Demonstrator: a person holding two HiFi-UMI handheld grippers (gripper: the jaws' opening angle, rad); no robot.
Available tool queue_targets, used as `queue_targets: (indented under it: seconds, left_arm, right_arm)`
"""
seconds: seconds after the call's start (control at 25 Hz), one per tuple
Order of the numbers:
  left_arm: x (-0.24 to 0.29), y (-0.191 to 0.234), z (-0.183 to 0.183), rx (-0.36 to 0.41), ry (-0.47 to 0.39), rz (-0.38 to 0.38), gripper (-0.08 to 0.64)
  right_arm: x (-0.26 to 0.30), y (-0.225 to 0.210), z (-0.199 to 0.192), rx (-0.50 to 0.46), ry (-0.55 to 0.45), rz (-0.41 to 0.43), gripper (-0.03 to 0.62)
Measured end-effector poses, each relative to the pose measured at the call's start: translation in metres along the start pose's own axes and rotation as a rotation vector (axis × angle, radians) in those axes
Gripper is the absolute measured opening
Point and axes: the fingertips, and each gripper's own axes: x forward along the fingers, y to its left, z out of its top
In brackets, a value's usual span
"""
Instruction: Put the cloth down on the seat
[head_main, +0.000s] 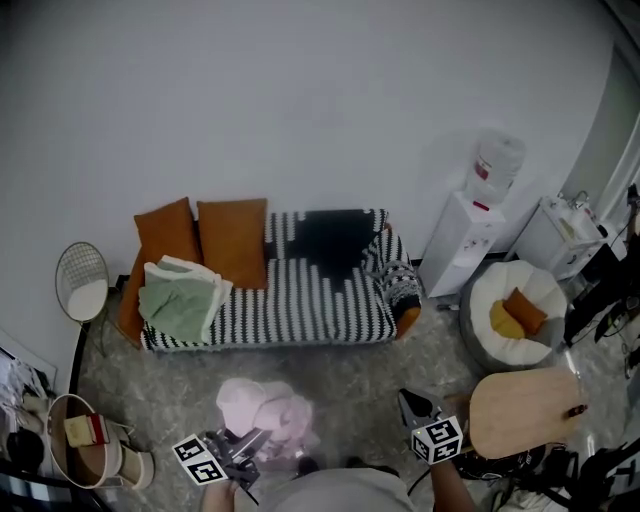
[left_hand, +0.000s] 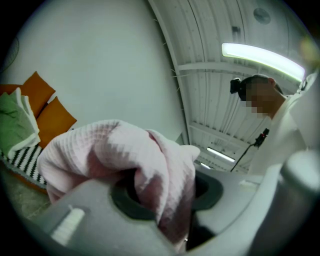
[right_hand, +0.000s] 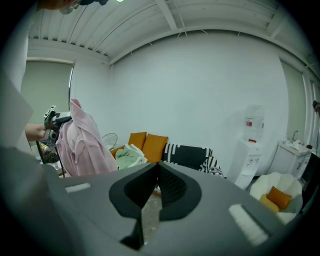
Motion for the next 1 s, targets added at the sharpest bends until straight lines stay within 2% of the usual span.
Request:
queue_targets:
  seconds: [0.52,1.0]
  left_arm:
    - [-0.035,0.034,0.011,-0.016,0.026,-0.028,0.137]
    - [-0.018,0.063,0.026,-0.021,0.018,-0.003,0.135]
  right_arm:
    - [0.024,0.036,-0.009,0.017,0.027,-0.040,0.005]
    - [0.065,0.021,0.004,0.012,0.033,0.000,0.003]
